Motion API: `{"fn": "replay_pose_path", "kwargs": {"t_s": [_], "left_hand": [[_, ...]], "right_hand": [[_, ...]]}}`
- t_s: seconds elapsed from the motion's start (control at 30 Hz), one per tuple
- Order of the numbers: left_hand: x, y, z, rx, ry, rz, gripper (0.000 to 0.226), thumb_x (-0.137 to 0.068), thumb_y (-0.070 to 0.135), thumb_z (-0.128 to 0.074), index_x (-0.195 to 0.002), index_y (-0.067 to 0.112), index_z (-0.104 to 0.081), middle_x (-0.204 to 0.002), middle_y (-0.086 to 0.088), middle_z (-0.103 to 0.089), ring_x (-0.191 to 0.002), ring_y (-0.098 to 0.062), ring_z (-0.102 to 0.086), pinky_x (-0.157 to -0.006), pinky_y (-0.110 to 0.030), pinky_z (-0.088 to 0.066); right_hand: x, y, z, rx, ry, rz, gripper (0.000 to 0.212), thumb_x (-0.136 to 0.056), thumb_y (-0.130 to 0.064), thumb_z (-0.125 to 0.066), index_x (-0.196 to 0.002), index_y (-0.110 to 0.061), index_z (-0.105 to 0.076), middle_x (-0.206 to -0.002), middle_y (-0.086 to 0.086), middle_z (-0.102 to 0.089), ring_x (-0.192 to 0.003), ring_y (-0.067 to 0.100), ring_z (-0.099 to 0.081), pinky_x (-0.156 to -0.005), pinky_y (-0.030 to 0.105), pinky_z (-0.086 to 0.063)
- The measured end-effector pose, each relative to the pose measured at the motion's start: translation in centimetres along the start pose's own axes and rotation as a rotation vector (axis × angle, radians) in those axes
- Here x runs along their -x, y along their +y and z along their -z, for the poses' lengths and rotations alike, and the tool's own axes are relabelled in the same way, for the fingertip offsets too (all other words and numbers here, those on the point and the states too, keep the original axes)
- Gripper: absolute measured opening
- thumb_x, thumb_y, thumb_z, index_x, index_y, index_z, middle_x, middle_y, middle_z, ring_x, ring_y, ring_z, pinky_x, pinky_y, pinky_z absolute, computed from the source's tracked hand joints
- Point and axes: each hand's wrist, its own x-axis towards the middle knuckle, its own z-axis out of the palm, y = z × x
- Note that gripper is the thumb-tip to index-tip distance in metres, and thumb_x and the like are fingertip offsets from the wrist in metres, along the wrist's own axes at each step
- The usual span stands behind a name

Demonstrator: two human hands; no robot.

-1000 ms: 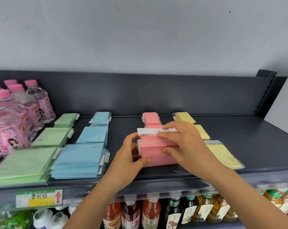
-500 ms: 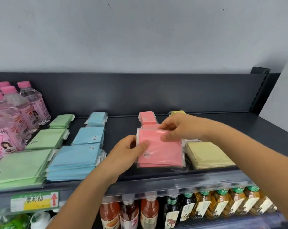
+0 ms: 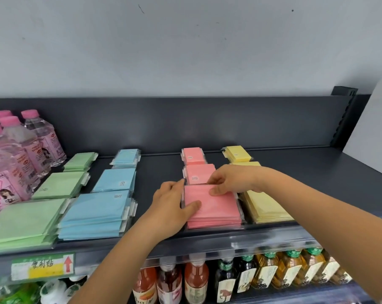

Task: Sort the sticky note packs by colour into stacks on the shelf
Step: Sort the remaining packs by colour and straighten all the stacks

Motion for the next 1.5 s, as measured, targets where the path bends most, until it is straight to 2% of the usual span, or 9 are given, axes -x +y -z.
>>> {"fn": "replay_pose_path", "kwargs": {"t_s": [0.17,0.3,0.47,0.53,0.7,0.97,1.1,1.4,1.5], "left_hand": [[0.8,-0.5,0.5,-0.084,-0.146,-0.173,0.088,-0.073,0.063,-0.062,-0.146,0.029,-0.025,-0.151,0.018,-0.016,-0.14,-0.009,-0.013,-0.107,-0.023,-0.019],[0.5,-0.4,1.7,-0.055,-0.175,-0.221,0.083,-0.067,0.053,-0.075,-0.138,0.037,-0.033,-0.123,0.035,-0.032,-0.108,0.011,-0.04,-0.088,-0.004,-0.031],[0.0,-0.4,2.5,-0.107,-0.202,-0.199,0.079,-0.067,0.051,-0.077,-0.134,0.033,-0.04,-0.098,0.028,-0.048,-0.096,-0.006,-0.058,-0.085,-0.024,-0.051],[0.1,-0.5,2.5,-0.136,-0.185,-0.221,0.075,-0.065,0.054,-0.076,-0.129,0.031,-0.045,-0.105,0.022,-0.051,-0.097,-0.005,-0.057,-0.085,-0.023,-0.051],[-0.3,-0.8,2.2,-0.152,-0.235,-0.202,0.095,-0.061,0.063,-0.074,-0.139,0.031,-0.03,-0.138,0.015,-0.037,-0.11,-0.003,-0.044,-0.093,-0.021,-0.042],[-1.1,-1.1,2.0,-0.054,-0.279,-0.149,0.092,-0.06,0.06,-0.076,-0.136,0.033,-0.032,-0.132,0.014,-0.047,-0.114,-0.008,-0.05,-0.099,-0.033,-0.047],[-1.3,-1.1,1.9,-0.054,-0.303,-0.163,0.096,-0.062,0.061,-0.075,-0.14,0.03,-0.027,-0.135,0.012,-0.045,-0.116,-0.009,-0.048,-0.101,-0.034,-0.045],[-0.3,-1.0,3.2,-0.084,-0.208,-0.226,0.105,-0.053,0.072,-0.07,-0.141,0.039,-0.023,-0.121,0.027,-0.032,-0.103,0.007,-0.043,-0.086,-0.014,-0.039],[0.6,-1.6,5.3,-0.044,-0.044,-0.217,0.099,-0.045,0.083,-0.055,-0.13,0.034,-0.045,-0.111,0.027,-0.049,-0.095,0.011,-0.054,-0.076,-0.012,-0.044]], "right_hand": [[1.6,-0.1,0.9,0.209,0.002,0.112,0.062,-0.074,-0.043,-0.073,-0.125,-0.012,-0.055,-0.126,-0.001,-0.059,-0.113,0.017,-0.055,-0.1,0.036,-0.044],[2.5,0.0,0.5,0.456,-0.027,0.094,0.084,-0.058,-0.054,-0.08,-0.125,-0.014,-0.051,-0.124,0.001,-0.058,-0.109,0.022,-0.055,-0.095,0.04,-0.047],[2.7,0.9,0.0,0.438,-0.004,0.133,0.096,-0.056,-0.053,-0.081,-0.136,-0.017,-0.042,-0.133,-0.003,-0.051,-0.115,0.018,-0.05,-0.097,0.03,-0.043],[2.8,1.2,0.1,0.41,-0.014,0.135,0.101,-0.055,-0.052,-0.082,-0.139,-0.02,-0.037,-0.137,-0.006,-0.047,-0.119,0.015,-0.046,-0.097,0.025,-0.04],[2.5,1.2,0.3,0.367,-0.085,0.111,0.101,-0.056,-0.048,-0.084,-0.139,-0.024,-0.032,-0.135,-0.009,-0.044,-0.114,0.013,-0.045,-0.093,0.025,-0.039],[2.2,0.9,0.1,0.416,-0.104,0.084,0.108,-0.059,-0.051,-0.081,-0.145,-0.02,-0.023,-0.145,-0.005,-0.035,-0.128,0.016,-0.037,-0.102,0.028,-0.032],[2.1,1.0,-0.1,0.442,-0.131,0.078,0.104,-0.063,-0.049,-0.078,-0.145,-0.022,-0.021,-0.139,-0.004,-0.039,-0.12,0.016,-0.042,-0.097,0.028,-0.039],[2.6,-0.1,1.8,0.362,-0.101,0.14,0.099,-0.062,-0.042,-0.082,-0.143,-0.03,-0.027,-0.142,-0.012,-0.038,-0.128,0.014,-0.04,-0.103,0.029,-0.036],[2.8,-1.3,3.2,0.307,-0.08,0.195,0.091,-0.065,-0.042,-0.08,-0.141,-0.034,-0.031,-0.138,-0.017,-0.042,-0.12,0.006,-0.045,-0.096,0.025,-0.039]]}}
